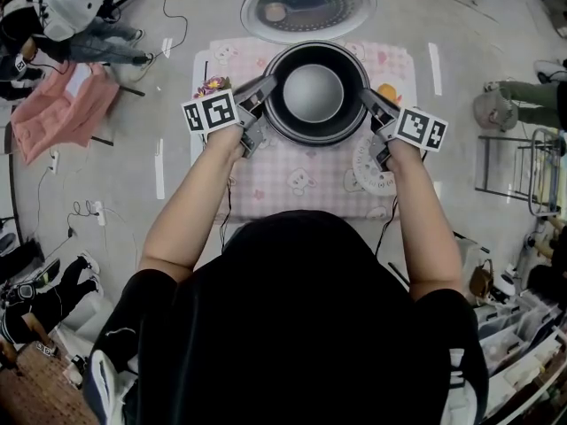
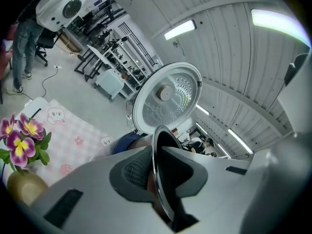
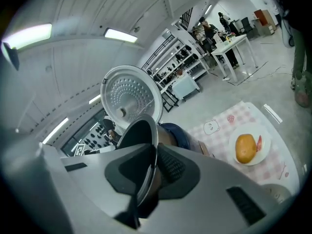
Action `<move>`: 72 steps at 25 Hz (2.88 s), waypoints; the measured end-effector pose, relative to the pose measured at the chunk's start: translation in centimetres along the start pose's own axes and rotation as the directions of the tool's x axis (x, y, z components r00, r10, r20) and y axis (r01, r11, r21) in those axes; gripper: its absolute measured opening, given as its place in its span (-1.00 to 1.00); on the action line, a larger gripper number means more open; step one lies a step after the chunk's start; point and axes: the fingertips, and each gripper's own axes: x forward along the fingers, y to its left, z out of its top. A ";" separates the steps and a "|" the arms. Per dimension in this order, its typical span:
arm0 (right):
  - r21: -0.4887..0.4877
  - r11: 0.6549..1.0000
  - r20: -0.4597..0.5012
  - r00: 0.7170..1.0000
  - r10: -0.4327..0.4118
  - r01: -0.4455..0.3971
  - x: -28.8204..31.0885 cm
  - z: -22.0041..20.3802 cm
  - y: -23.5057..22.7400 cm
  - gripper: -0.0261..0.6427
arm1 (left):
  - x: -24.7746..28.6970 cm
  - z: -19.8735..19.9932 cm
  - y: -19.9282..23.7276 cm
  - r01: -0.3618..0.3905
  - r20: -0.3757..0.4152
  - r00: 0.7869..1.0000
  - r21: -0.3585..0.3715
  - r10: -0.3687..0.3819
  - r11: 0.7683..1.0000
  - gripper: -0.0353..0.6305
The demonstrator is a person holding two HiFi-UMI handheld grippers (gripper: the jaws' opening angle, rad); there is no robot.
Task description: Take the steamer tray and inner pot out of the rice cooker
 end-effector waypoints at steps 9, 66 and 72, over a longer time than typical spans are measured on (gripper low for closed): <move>-0.044 0.999 0.090 0.995 0.036 -0.032 -2.8 1.8 3.0 -0.79 | -1.7 2.2 -4.0 0.066 0.082 0.994 0.035 -0.069 0.997 -0.76; -0.085 0.983 0.039 0.986 0.165 -0.161 0.6 -13.8 23.1 -0.80 | -27.8 0.9 -0.1 0.037 0.185 0.982 0.022 -0.040 0.999 -0.77; -0.050 0.991 0.014 0.992 0.127 -0.126 0.2 -17.2 21.1 -0.80 | -27.6 -2.2 1.5 0.022 0.132 0.991 -0.004 -0.021 1.000 -0.77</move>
